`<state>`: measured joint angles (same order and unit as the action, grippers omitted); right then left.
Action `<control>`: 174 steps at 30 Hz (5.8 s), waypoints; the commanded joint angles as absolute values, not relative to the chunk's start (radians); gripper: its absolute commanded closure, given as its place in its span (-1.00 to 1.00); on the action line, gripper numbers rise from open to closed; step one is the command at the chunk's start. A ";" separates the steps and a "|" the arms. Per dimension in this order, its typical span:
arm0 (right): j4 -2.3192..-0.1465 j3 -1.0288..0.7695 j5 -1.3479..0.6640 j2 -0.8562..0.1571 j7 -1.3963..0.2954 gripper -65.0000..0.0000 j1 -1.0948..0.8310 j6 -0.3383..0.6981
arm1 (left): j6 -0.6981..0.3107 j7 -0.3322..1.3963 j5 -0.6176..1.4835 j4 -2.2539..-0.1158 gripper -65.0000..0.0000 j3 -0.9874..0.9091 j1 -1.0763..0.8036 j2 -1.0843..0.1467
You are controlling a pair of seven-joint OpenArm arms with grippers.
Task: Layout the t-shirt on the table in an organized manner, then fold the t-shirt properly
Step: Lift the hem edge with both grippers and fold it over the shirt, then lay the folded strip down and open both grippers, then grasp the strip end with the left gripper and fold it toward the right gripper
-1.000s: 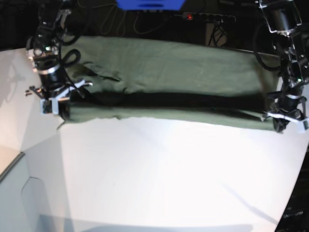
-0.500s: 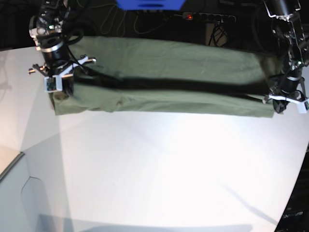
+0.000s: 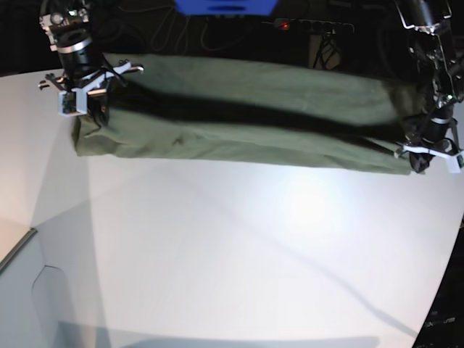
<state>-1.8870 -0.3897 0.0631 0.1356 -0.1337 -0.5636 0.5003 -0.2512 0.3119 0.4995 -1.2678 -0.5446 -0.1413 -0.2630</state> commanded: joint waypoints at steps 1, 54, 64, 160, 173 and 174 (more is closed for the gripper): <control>-1.902 -0.392 0.045 0.134 -0.105 1.00 -0.570 0.504 | -0.255 0.286 0.510 -1.285 1.00 -0.550 -0.136 -0.278; -1.662 -0.407 0.056 0.099 -0.133 0.32 -0.552 0.499 | -0.255 0.288 0.503 -1.148 0.87 -0.552 -0.188 -0.288; -1.673 -0.674 0.054 0.151 -0.277 -0.16 -0.444 0.498 | -0.255 0.294 0.503 -1.148 0.86 -0.552 -0.188 -0.288; -1.484 -0.420 0.053 0.157 -0.269 -0.16 -0.341 0.555 | -0.246 0.417 0.501 -1.498 0.99 -0.438 -0.197 -0.280; -1.486 -0.420 0.053 0.157 -0.269 -0.16 -0.346 0.555 | -0.248 0.417 0.048 -1.583 0.99 -0.211 -0.242 0.094; -1.486 -0.420 0.053 0.157 -0.269 -0.16 -0.346 0.555 | -0.248 0.417 0.028 -1.581 0.99 -0.188 -0.242 0.113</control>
<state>-1.4765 -0.4194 0.0544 0.1558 -0.2619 -0.3424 0.5434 -0.2504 0.4450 0.0219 -1.5650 -0.1864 -0.2512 0.1154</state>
